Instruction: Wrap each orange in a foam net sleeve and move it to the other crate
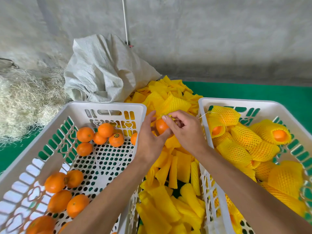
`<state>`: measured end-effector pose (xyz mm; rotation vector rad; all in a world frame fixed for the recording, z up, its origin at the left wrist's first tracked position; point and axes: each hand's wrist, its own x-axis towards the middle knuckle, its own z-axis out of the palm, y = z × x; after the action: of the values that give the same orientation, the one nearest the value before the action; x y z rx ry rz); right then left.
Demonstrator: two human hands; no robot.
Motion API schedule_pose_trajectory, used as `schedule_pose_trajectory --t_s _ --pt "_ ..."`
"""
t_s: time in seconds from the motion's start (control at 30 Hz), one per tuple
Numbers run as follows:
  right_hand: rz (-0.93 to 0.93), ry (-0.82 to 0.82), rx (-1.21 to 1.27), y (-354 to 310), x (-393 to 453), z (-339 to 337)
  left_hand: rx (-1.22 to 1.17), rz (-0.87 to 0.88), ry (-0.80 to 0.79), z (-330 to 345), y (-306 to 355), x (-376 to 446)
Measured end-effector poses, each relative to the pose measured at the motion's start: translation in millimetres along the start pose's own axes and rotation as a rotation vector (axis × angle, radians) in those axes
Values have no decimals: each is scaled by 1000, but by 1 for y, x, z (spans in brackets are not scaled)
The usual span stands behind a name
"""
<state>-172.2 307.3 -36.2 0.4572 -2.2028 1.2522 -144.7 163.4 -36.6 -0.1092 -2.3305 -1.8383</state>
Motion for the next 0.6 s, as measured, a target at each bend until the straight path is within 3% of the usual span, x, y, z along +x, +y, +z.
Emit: schedule_pose_trajectory --t_s 0.2,0.33,0.43,0.6 --pt "3 16 -44 3 4 -4 -46 52 -105 5 0 -1" --pt "33 37 -38 0 3 -2 -112 1 -18 3 1 2" --pt "54 86 6 -2 4 -3 -41 61 69 4 1 -1" --pt "14 27 27 -2 4 -3 -67 72 151 1 4 -2"
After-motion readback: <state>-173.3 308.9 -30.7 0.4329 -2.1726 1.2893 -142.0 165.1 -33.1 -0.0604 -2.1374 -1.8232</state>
